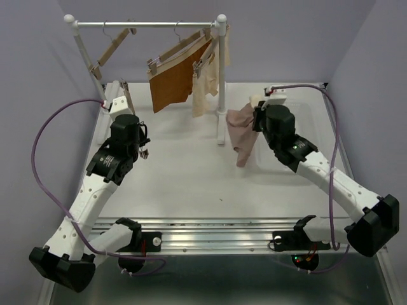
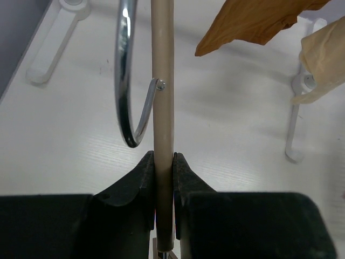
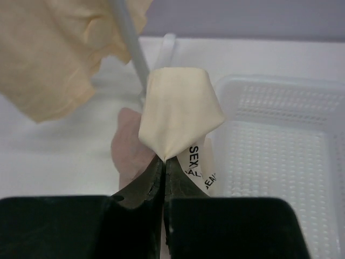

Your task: Remove the underwear clipped to the hanger

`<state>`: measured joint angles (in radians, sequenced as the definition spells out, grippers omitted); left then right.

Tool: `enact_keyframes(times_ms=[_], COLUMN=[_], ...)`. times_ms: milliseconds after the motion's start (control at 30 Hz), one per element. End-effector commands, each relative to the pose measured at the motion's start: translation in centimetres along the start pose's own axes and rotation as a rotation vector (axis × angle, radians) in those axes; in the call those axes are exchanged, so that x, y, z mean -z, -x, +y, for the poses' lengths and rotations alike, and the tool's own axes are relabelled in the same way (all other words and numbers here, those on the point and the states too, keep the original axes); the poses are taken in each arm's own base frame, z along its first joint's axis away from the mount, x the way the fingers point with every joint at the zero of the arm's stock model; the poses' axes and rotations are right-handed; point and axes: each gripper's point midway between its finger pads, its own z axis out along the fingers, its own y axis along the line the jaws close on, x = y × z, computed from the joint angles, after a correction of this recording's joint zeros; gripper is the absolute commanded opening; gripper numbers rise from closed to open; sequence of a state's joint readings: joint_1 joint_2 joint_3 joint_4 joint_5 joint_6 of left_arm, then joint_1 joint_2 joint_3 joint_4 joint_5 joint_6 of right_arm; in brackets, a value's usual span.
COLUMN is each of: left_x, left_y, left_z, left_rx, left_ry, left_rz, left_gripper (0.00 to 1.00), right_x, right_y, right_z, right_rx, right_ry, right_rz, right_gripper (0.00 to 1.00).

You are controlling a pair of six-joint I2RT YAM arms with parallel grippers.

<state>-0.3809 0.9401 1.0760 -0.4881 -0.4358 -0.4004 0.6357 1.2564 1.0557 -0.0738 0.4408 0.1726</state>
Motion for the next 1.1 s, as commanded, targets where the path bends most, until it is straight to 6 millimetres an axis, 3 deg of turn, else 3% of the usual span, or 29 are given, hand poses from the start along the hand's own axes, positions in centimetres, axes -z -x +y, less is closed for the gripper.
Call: enact_keyframes(times_ms=[0,100,167,233,400,467,500,533,567,600,633,667,833,1067], left_x=[-0.5,-0.7,-0.8,-1.0,-1.5,-1.8,-2.4,-2.3,-2.4,-2.9,-2.7,-2.7,-2.7,-4.3], left_y=[3.6,4.8,5.3,5.9,7.5,7.8,7.9,8.5,8.7,8.7,9.3,9.5,12.1,13.8], left_z=[-1.5,-2.0,-2.3,-2.7,-2.9,-3.1,-2.9,-3.1,-3.2,-3.1,-3.3,-3.4,-3.4,-4.2], left_rx=[-0.087,-0.126,-0.150,-0.195,-0.231,-0.237,-0.247,-0.247,-0.251,-0.256,-0.259,-0.259,-0.308,-0.349], left_ry=[-0.067,-0.092,-0.109,-0.147,-0.176,-0.194,-0.187,-0.193,-0.198,-0.193,-0.204,-0.205,-0.204,-0.216], left_rz=[-0.096,-0.131,-0.140,-0.142,-0.170,-0.166,-0.157,-0.166,-0.165,-0.157,-0.167,-0.171,-0.209,-0.203], left_gripper=[0.00,0.00,0.00,0.00,0.00,0.00,0.00,0.00,0.00,0.00,0.00,0.00,0.00,0.00], right_x=[0.6,1.2,1.1,0.4,-0.9,-0.9,-0.9,-1.1,-1.1,-1.1,-1.1,-1.1,-0.7,0.2], right_y=[7.1,9.5,9.5,8.1,4.6,3.6,3.1,2.5,2.4,2.3,2.0,2.0,2.5,3.3], right_z=[-6.8,-11.2,-13.1,-14.8,-15.3,-16.5,-17.3,-17.6,-18.3,-18.5,-18.8,-18.8,-18.0,-17.8], right_rx=[-0.065,-0.095,-0.102,-0.099,-0.107,-0.103,-0.101,-0.092,-0.096,-0.100,-0.100,-0.099,-0.106,-0.114], right_ry=[-0.195,-0.297,-0.340,-0.365,-0.343,-0.402,-0.430,-0.449,-0.475,-0.493,-0.510,-0.513,-0.460,-0.447], right_rz=[-0.172,-0.226,-0.226,-0.193,-0.113,-0.096,-0.086,-0.069,-0.067,-0.065,-0.056,-0.055,-0.070,-0.095], right_gripper=[0.01,0.01,0.01,0.01,0.01,0.02,0.06,0.24,0.36,0.54,0.92,1.00,1.00,1.00])
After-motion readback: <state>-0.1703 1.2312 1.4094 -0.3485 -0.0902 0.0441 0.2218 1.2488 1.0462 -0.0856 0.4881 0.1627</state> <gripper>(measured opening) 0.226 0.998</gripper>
